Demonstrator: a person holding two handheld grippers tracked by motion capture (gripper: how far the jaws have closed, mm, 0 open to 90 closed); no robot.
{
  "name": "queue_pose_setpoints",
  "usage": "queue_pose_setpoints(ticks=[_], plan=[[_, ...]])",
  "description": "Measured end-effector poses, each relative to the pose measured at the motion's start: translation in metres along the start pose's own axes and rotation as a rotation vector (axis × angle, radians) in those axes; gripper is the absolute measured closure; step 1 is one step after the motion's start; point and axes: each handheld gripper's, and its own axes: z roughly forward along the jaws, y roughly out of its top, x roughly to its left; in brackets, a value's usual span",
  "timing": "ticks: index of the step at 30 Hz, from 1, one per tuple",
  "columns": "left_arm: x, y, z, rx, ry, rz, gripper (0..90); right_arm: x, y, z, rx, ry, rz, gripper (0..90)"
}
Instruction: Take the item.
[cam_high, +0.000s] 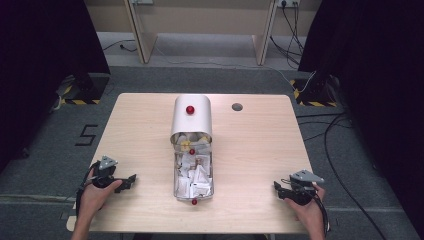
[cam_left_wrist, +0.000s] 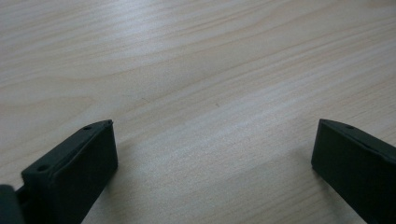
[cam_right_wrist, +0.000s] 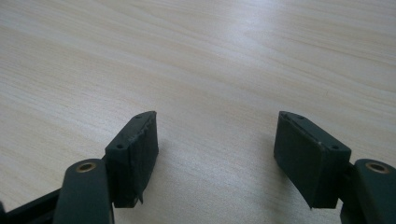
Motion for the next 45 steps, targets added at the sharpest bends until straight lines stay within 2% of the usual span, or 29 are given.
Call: queue_pose_setpoints(ticks=[17,19,25,28,35,43,45], plan=[[0.000,0.000,0.000,-0.002,-0.001,-0.002,0.0,-0.003,0.001,0.000,0.002,0.022,0.003,30.8],[0.000,0.000,0.000,-0.003,-0.001,-0.002,0.0,-0.002,0.002,-0.001,0.010,0.022,0.007,33.1],[0.001,0.000,0.000,-0.003,-0.002,0.000,0.0,0.000,0.010,-0.008,-0.038,0.012,0.004,32.3],[0.001,0.000,0.001,-0.003,-0.003,0.000,0.0,0.003,0.016,-0.013,-0.069,0.020,-0.005,32.3],[0.001,0.000,0.000,-0.003,-0.003,0.001,0.0,0.011,0.020,-0.015,-0.081,0.029,-0.004,32.7],[0.001,0.000,0.000,-0.003,-0.002,0.001,0.0,0.026,0.031,-0.017,-0.105,0.070,-0.029,33.1],[0.001,0.000,0.001,-0.003,-0.002,0.001,0.0,0.033,0.036,-0.019,-0.120,0.093,-0.041,33.1]])
